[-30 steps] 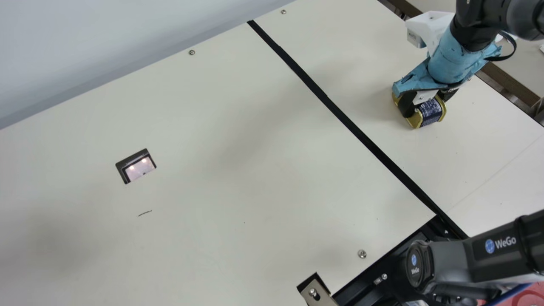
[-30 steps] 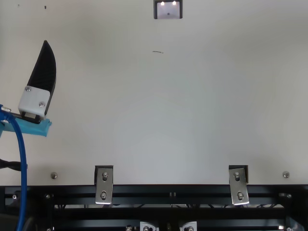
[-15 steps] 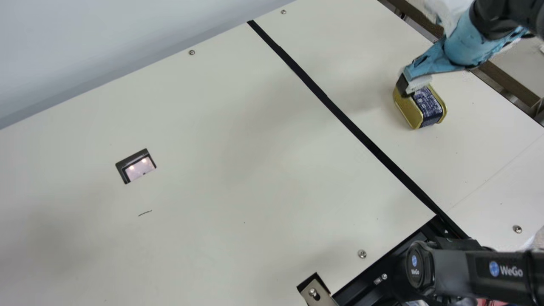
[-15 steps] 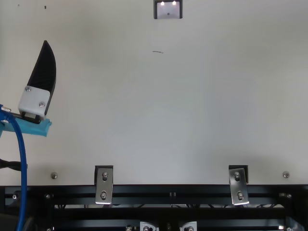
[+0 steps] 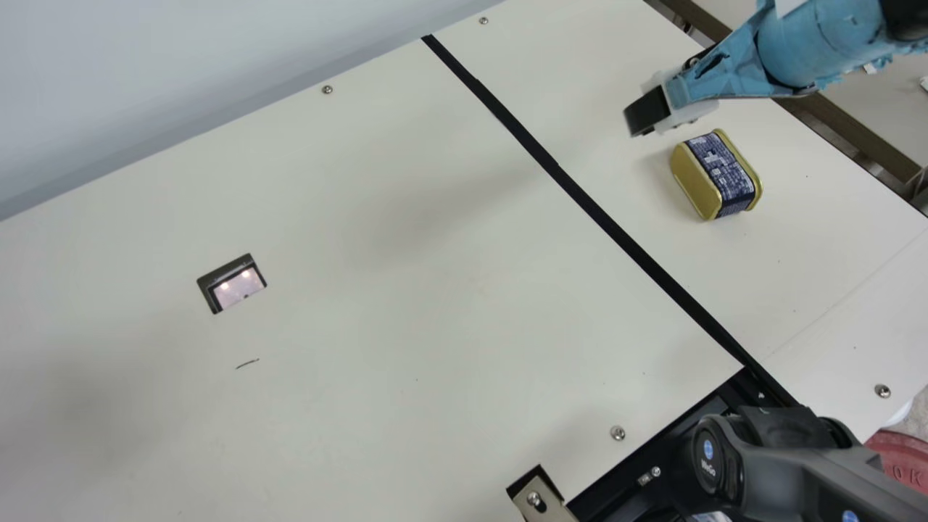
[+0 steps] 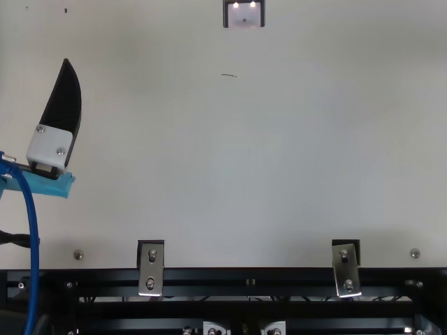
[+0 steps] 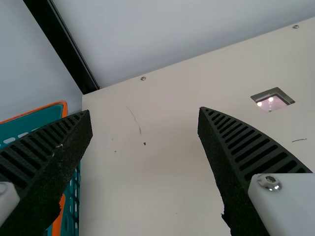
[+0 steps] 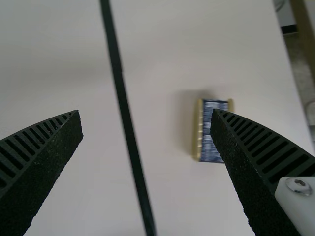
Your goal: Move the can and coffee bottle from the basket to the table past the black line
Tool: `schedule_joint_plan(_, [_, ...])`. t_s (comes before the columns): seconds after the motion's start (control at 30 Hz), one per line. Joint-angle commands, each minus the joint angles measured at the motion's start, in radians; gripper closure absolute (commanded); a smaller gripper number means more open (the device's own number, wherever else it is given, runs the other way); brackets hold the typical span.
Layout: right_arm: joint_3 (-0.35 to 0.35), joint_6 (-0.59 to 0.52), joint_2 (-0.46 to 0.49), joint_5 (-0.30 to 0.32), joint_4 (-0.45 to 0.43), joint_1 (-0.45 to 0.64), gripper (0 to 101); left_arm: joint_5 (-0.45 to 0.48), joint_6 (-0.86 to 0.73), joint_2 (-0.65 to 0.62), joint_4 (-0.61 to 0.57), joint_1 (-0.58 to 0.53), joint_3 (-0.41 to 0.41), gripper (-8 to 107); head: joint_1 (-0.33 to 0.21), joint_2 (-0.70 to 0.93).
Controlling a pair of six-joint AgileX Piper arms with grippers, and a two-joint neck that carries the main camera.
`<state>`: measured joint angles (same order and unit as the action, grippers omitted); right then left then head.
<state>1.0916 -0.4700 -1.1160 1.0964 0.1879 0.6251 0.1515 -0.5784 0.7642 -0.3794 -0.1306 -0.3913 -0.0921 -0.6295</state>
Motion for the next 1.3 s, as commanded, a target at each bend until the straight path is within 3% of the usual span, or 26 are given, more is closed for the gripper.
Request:
schedule_joint_plan(0.0, [0.008, -0.025, 0.029, 0.116, 0.206, 0.032, 0, 0.0, 0.0, 0.0, 0.0, 0.0, 0.0, 9, -0.016, -0.012])
schedule_joint_plan(0.27, [-0.129, 0.02, 0.082, 0.124, 0.499, -0.008, 0, 0.0, 0.0, 0.0, 0.0, 0.0, 0.0, 9, -0.016, -0.012])
schedule_joint_plan(0.47, [-0.182, 0.137, 0.167, 0.124, 0.631, -0.086, 0, 0.0, 0.0, 0.0, 0.0, 0.0, 0.0, 9, -0.016, -0.012])
schedule_joint_plan(0.67, [-0.182, 0.268, 0.257, 0.124, 0.647, -0.142, 0, 0.0, 0.0, 0.0, 0.0, 0.0, 0.0, 9, -0.016, -0.012])
schedule_joint_plan(0.7, [-0.186, 0.224, 0.234, 0.123, 0.662, -0.135, 0, 0.0, 0.0, 0.0, 0.0, 0.0, 0.0, 9, -0.016, -0.012])
schedule_joint_plan(1.27, [-0.19, 0.29, 0.265, 0.124, 0.654, -0.166, 0, 0.0, 0.0, 0.0, 0.0, 0.0, 0.0, 9, -0.016, -0.012])
